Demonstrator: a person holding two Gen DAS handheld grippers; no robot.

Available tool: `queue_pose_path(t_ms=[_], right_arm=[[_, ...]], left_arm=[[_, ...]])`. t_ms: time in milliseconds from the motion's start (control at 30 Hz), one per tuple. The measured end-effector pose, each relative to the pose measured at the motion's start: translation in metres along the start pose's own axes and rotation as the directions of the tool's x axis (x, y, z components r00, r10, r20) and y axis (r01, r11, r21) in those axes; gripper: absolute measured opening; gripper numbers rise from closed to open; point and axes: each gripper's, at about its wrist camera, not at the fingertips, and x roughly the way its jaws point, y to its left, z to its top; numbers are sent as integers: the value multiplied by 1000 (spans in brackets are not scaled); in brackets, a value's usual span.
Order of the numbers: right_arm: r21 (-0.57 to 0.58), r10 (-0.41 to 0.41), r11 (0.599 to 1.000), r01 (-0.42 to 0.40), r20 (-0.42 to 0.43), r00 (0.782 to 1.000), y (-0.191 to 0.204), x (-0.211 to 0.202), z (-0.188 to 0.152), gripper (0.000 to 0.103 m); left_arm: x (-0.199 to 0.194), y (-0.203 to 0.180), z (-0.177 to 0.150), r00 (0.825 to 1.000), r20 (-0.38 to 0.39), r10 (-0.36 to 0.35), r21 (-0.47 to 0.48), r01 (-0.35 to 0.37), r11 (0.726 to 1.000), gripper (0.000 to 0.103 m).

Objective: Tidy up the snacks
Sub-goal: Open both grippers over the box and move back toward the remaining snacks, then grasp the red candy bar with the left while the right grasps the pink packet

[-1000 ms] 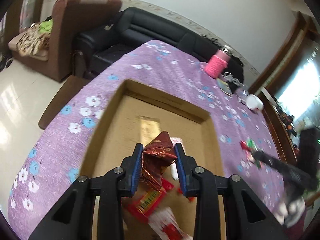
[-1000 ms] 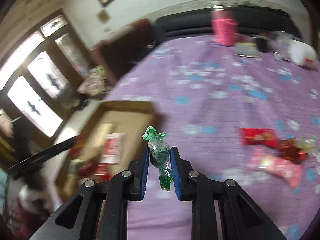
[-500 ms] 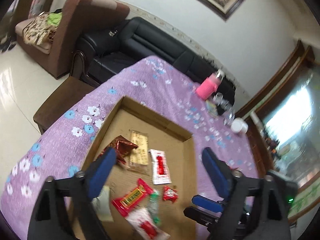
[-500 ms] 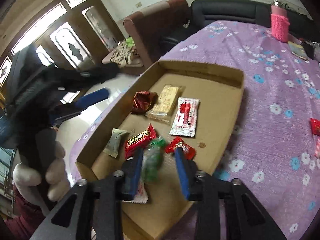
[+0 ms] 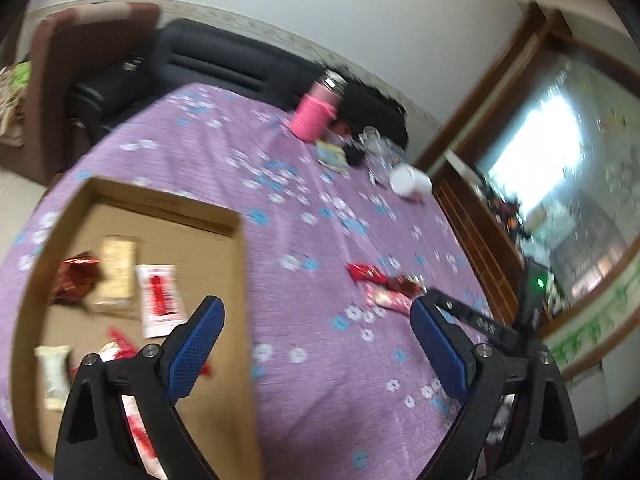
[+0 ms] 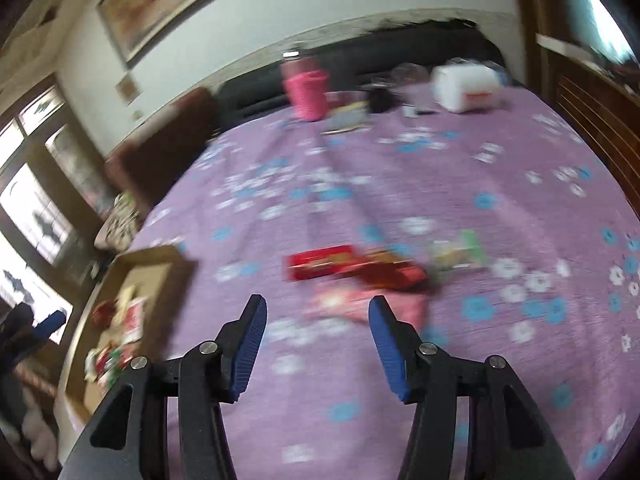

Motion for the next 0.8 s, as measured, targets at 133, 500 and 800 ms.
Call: queue_pose_path(t_ms=[133,500,800], right_arm=[[43,37,998,-36,-20,999,-30,29,11,57],[-111,152,980,-166,-126,980,-13,61,-6,63],[-332,106,929,-162,-179,978,29,68,-26,40]], left_arm=[[43,-20,12,997,-73,-17,19,18,1000,94],[143,-60,43,971,-231,62,204,-14,979,94],[233,-97,43,927,-363,92,377,56,925,93]])
